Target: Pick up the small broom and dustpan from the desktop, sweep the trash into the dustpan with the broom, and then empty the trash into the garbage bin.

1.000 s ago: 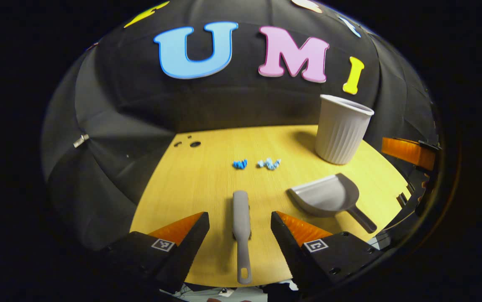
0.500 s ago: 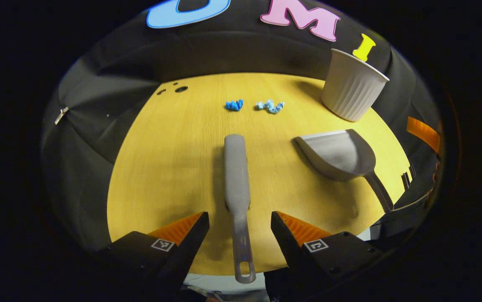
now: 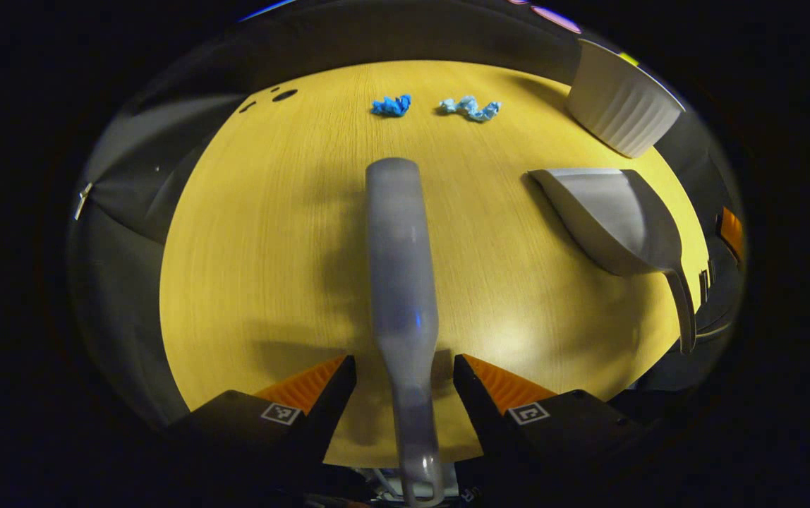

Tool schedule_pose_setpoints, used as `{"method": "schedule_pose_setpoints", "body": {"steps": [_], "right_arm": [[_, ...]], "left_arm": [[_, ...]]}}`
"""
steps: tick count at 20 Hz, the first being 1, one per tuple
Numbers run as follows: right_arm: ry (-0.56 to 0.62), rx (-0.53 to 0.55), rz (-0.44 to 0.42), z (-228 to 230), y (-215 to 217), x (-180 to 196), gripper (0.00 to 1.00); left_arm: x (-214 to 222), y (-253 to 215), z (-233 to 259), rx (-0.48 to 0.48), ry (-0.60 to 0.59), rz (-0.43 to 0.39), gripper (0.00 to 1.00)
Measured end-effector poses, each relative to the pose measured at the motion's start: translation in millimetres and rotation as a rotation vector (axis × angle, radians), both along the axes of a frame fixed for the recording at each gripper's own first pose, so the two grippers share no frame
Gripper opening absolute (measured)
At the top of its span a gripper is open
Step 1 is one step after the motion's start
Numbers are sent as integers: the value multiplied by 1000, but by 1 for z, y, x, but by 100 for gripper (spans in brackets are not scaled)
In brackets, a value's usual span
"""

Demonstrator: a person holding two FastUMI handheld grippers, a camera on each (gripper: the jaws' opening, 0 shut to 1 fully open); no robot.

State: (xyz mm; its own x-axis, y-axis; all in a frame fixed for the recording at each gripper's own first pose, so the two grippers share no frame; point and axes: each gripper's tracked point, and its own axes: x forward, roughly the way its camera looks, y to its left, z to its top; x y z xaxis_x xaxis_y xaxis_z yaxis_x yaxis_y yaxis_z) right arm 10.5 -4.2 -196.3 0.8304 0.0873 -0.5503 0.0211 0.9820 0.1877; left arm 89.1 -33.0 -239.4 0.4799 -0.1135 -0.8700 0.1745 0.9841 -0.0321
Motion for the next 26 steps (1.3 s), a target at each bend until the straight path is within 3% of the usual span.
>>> {"method": "schedule_pose_setpoints", "body": {"steps": [5,6,7,10,14,16,21,26], "right_arm": [[74,-4,6,-17,-2,-2,99],[84,0,7,-18,-2,-3,99],[96,-1,7,-21,-2,-2,99],[137,1,13,-26,-1,-7,99],[223,-1,56,-34,12,-26,99],[247,-22,73,-37,17,-32,99],[362,-148,50,-68,2,-32,99],[433,-188,49,-106,6,-16,100]], "left_arm": [[10,-6,-3,31,29,-55,69],[11,-7,-4,32,30,-59,53],[8,-7,-2,31,41,-49,43],[9,-9,-1,-4,-11,-40,29],[-1,-7,4,-147,-73,37,29],[-4,6,12,-135,-137,43,25],[-8,24,44,-151,-275,22,25],[-10,35,67,-171,-357,9,25]]}}
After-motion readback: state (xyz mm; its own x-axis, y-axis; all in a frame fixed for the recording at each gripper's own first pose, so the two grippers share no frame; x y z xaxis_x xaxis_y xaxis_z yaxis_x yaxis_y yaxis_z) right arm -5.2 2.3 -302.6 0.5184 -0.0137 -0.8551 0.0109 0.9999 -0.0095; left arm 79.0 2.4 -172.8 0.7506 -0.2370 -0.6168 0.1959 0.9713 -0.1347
